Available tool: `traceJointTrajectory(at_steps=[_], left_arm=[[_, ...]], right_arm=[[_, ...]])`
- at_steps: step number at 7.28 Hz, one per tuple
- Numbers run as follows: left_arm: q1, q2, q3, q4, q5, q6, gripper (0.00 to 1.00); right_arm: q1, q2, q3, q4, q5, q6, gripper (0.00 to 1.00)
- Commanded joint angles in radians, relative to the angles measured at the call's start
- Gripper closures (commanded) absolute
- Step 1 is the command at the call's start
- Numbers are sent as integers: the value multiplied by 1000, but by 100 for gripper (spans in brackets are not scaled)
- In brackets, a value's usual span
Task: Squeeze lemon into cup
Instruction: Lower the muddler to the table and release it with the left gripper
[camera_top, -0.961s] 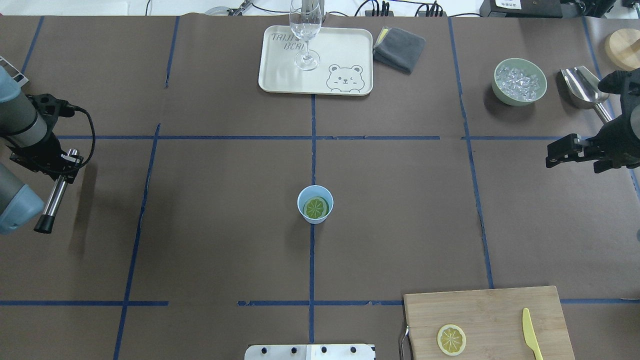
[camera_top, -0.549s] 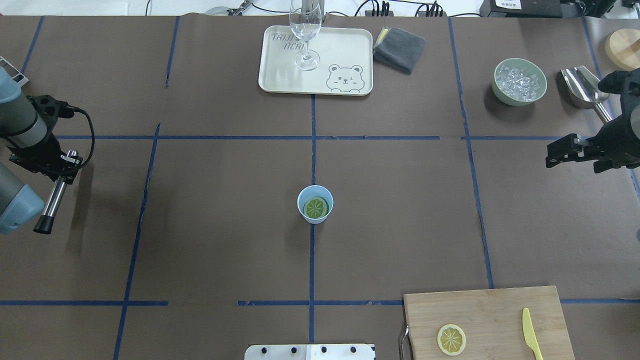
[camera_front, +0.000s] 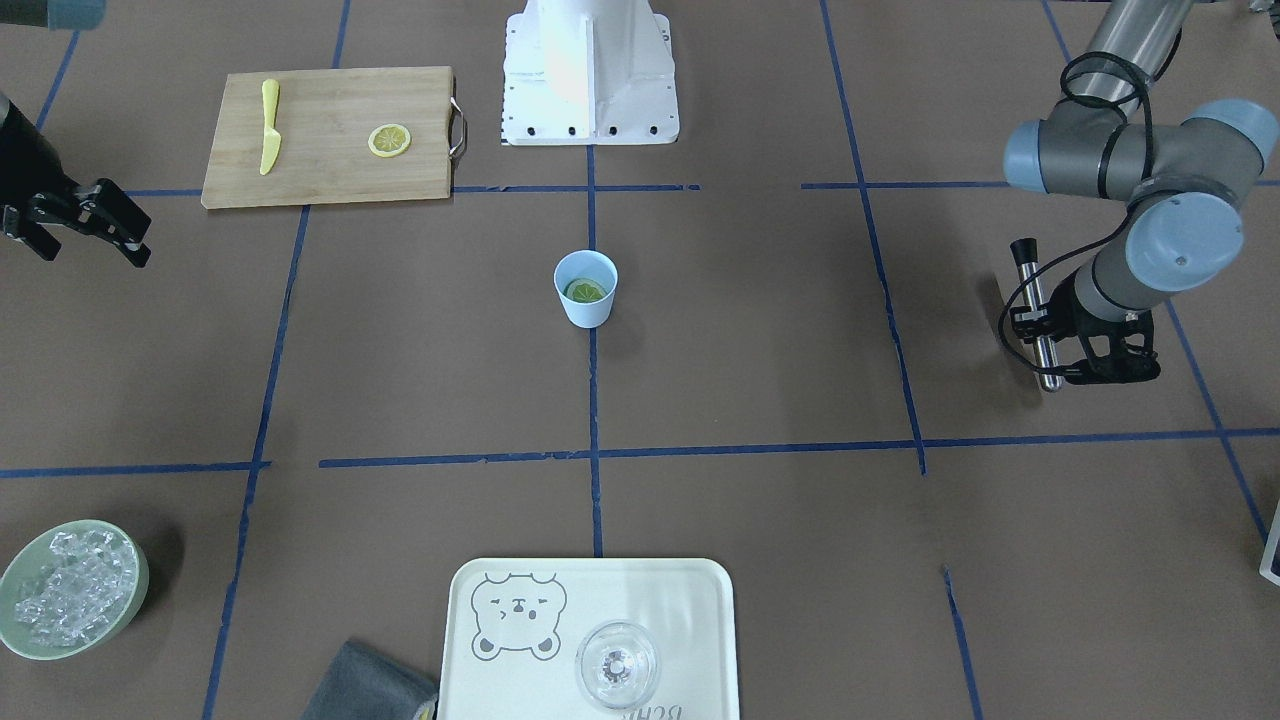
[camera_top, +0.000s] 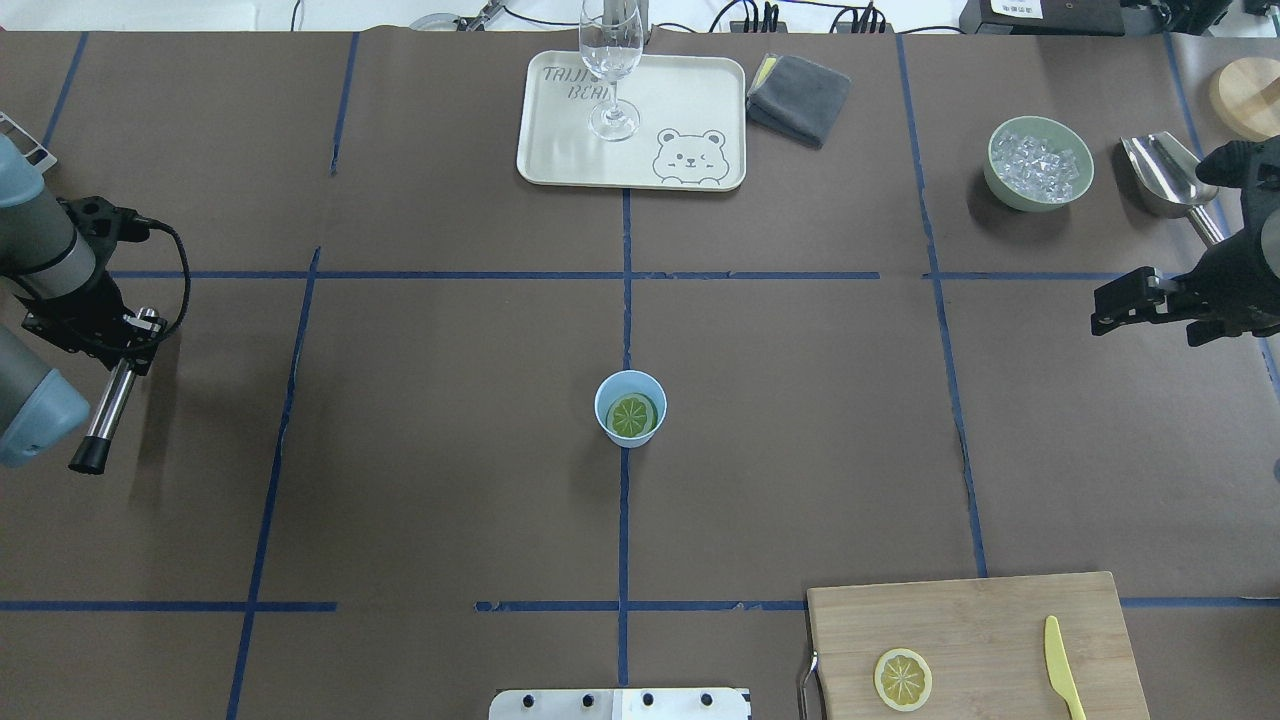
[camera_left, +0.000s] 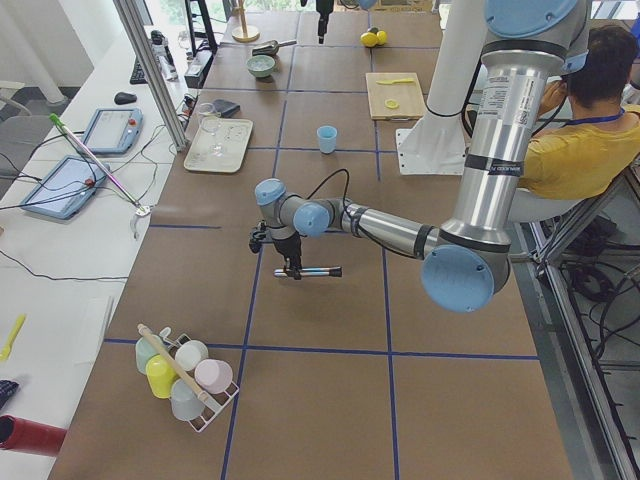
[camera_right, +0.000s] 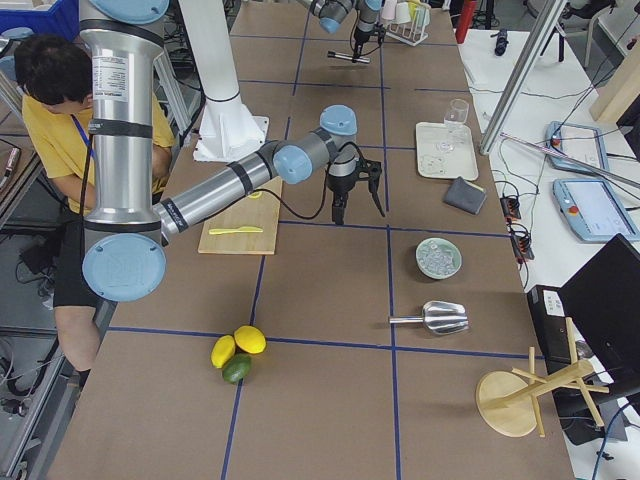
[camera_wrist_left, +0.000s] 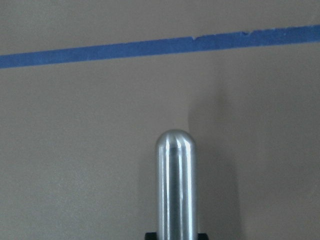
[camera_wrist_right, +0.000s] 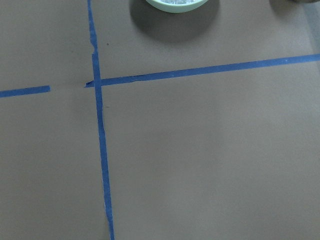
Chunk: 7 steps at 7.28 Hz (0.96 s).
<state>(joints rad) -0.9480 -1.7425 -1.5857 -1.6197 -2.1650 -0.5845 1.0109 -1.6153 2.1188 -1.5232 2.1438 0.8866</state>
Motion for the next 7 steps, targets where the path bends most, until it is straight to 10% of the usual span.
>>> traceJointTrajectory(at_steps=[1,6,7], left_arm=[[2,0,6,0,-2,2,100],[0,-2,16,-22,-2,2,100],[0,-2,16,-23,-2,3,86]], right_arm=[[0,0,4,0,1,0,0],[2,0,4,0,1,0,0],[3,0,4,0,1,0,0]])
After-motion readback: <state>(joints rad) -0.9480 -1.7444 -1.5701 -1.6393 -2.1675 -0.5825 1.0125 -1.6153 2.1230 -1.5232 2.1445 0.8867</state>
